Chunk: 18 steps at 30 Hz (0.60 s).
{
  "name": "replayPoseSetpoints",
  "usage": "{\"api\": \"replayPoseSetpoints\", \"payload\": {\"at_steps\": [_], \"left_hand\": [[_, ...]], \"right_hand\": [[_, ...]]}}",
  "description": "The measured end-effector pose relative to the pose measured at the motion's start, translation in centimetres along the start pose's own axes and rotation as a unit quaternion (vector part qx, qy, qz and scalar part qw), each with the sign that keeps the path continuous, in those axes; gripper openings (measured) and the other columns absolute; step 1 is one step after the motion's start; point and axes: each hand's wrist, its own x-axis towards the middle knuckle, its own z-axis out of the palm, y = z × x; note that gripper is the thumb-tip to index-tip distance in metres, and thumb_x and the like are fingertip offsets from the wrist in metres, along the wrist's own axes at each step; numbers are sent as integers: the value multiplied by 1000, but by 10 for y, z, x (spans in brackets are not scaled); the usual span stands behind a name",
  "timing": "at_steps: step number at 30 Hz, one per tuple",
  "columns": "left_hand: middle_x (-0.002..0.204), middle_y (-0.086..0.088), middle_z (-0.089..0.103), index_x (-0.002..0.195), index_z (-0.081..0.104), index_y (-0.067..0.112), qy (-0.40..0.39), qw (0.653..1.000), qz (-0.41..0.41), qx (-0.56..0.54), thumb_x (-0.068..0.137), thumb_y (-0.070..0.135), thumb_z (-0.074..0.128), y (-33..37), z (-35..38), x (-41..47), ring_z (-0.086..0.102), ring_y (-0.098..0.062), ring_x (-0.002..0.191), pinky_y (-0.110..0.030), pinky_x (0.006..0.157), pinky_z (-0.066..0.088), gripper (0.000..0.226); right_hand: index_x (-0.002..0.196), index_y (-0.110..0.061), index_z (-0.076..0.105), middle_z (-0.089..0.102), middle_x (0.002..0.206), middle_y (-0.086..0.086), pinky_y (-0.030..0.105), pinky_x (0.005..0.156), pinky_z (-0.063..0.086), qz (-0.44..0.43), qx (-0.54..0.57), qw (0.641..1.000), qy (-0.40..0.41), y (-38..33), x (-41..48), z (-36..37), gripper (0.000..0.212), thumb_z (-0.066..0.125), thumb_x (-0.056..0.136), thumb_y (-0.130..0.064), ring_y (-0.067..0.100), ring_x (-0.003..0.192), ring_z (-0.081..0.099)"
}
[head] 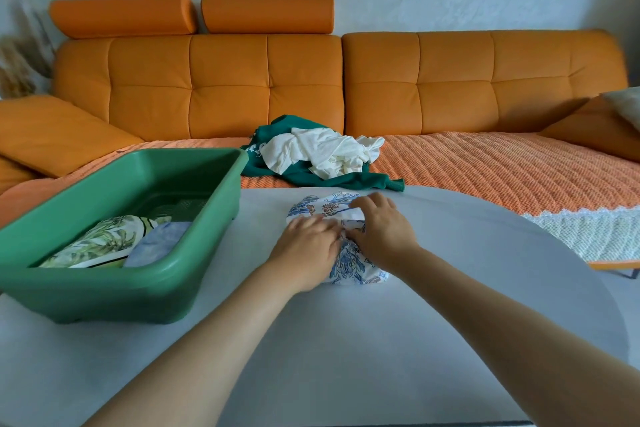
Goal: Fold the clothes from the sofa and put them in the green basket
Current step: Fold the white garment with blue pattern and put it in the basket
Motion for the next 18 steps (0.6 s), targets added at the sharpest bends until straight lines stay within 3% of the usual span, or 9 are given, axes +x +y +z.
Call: {"api": "replayPoseSetpoints", "payload": {"at_steps": [2, 4, 7, 11, 15, 18], "left_hand": [[147, -1, 50, 145, 48, 16, -45, 999, -20, 6, 107, 34, 28, -4, 11, -1, 41, -23, 136, -39, 113, 28, 46], [134, -6, 59, 131, 57, 15, -34, 998, -22, -55, 106, 29, 31, -9, 14, 1, 50, -27, 126, -38, 105, 35, 38], [152, -1, 45, 146, 46, 17, -55, 984, -78, -152, 106, 28, 30, -22, 22, -2, 38, -18, 140, -29, 115, 26, 44], [164, 6, 25, 156, 29, 23, -98, 978, -118, -143, 109, 33, 23, -37, 29, -10, 17, -12, 150, -31, 120, 14, 49], [164, 1, 21, 156, 28, 25, -97, 979, -158, -83, 107, 40, 28, -40, 28, -8, 13, -19, 149, -39, 120, 19, 51], [152, -1, 43, 146, 48, 20, 24, 993, -98, -65, 99, 27, 58, -37, 16, -9, 34, -24, 140, -39, 115, 31, 49]], "right_hand": [[140, -20, 51, 45, 145, 5, 40, 106, 39, -109, -64, 991, 40, -8, -2, -4, 49, 60, 92, -19, 27, 133, 42], [141, -13, 53, 50, 146, 9, 39, 111, 35, -199, -39, 979, 11, -13, -10, -3, 48, 50, 94, -11, 30, 135, 44], [155, -9, 32, 36, 158, 12, 38, 122, 20, -267, -87, 958, -52, -5, -26, 6, 56, 35, 106, -35, 27, 148, 30], [160, -17, 4, 8, 167, 3, 33, 125, 3, -207, -165, 955, -131, 13, -26, 7, 78, 11, 99, -64, 16, 154, 5], [160, -26, 2, 2, 167, -6, 31, 124, 1, -161, -101, 966, -174, 20, -20, 10, 60, 11, 106, -49, 10, 153, 1], [159, -27, 17, 12, 166, -7, 34, 125, 6, -134, -58, 975, -166, 19, -16, 13, 52, 18, 108, -39, 13, 153, 7]]}}
